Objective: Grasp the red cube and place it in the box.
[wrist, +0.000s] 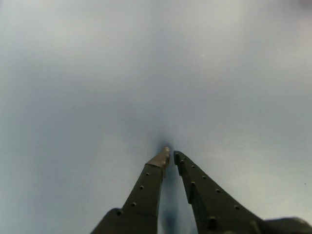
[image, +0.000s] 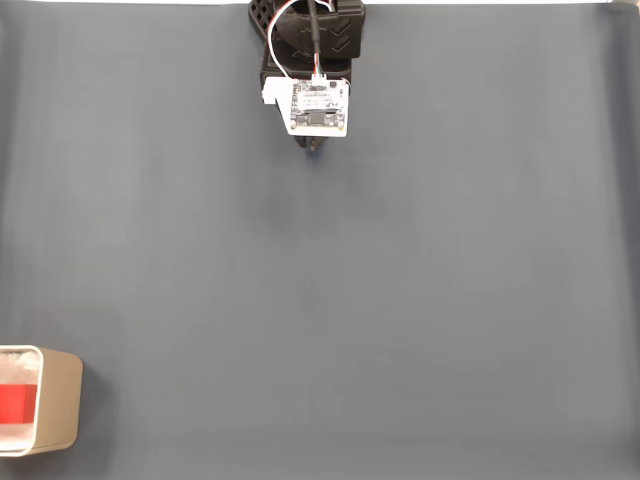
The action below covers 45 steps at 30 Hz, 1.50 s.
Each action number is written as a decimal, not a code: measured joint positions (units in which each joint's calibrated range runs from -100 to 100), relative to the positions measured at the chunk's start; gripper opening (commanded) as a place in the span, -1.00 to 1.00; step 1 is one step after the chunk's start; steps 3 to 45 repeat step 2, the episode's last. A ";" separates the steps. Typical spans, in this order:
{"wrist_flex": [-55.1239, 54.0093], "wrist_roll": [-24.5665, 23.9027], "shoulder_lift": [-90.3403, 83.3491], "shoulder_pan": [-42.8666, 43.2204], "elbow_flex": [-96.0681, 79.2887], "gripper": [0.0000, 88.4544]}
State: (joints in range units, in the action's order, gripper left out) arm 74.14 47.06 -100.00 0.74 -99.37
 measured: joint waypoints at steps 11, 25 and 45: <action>0.00 0.00 0.00 0.00 0.00 -1.00; 0.00 0.00 0.00 0.00 0.00 -1.00; 0.00 0.00 0.00 0.00 0.00 -1.00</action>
